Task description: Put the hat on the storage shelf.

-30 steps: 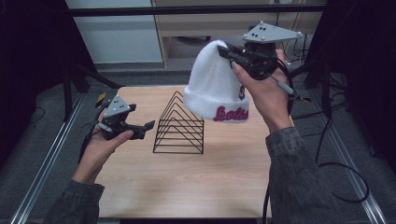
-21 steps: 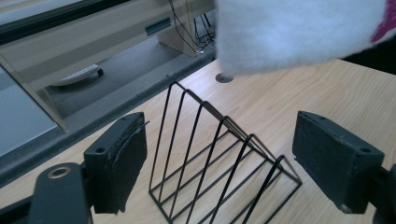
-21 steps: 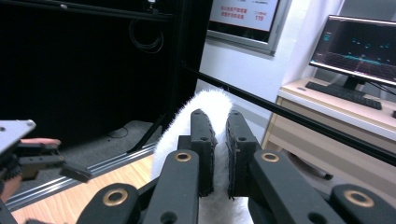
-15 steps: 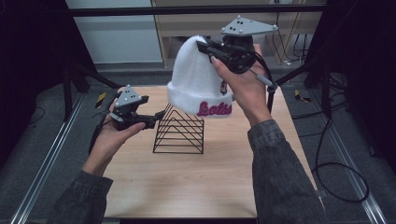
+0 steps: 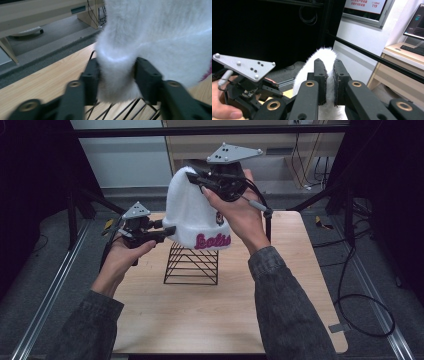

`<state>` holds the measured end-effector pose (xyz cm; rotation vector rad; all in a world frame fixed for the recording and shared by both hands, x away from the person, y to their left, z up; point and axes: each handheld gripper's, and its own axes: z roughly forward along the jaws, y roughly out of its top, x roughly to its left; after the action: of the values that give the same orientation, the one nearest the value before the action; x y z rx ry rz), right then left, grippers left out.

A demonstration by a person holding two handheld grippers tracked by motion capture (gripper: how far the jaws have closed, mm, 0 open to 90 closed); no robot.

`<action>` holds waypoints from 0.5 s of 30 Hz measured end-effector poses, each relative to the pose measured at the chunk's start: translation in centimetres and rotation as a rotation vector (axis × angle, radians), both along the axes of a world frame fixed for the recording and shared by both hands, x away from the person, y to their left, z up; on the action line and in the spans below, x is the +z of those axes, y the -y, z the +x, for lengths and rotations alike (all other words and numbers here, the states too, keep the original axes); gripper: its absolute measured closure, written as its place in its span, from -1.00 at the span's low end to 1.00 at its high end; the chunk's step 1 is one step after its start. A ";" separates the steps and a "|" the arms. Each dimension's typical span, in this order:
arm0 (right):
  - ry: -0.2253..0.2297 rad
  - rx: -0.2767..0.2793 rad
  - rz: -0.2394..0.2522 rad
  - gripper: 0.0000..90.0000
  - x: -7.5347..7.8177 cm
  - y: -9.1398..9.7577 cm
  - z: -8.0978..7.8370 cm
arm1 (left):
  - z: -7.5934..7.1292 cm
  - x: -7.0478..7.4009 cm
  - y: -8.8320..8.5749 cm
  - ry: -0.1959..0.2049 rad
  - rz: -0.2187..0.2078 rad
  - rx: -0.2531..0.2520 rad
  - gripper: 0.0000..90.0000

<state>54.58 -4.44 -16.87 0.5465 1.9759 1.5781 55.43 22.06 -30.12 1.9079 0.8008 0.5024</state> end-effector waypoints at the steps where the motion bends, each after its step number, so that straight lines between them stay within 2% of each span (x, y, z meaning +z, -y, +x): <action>1: -0.003 0.001 0.005 0.87 -0.1 0.0 0.1 | 0.0 0.0 0.0 0.007 0.017 -0.009 0.48; 3: -0.003 0.004 0.007 0.87 -0.1 0.0 0.2 | -0.1 0.0 0.0 0.009 0.023 -0.016 0.62; 5: -0.002 0.000 0.011 0.87 -0.2 0.1 0.3 | -0.4 0.1 0.1 0.025 0.041 -0.018 0.66; 8: -0.002 -0.007 0.009 0.87 -0.3 0.4 0.4 | -1.0 0.2 0.4 0.043 0.050 -0.018 0.69; 12: -0.005 -0.015 0.010 0.87 -0.3 0.8 0.5 | -1.4 0.3 0.4 0.048 0.048 -0.024 0.69; 15: -0.011 -0.021 0.026 0.87 -0.6 1.4 0.6 | -2.2 0.7 0.0 0.062 0.030 -0.025 0.69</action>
<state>55.16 -5.82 -17.43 0.5854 1.9546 1.5934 53.22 22.06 -29.46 1.9184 0.7324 0.5585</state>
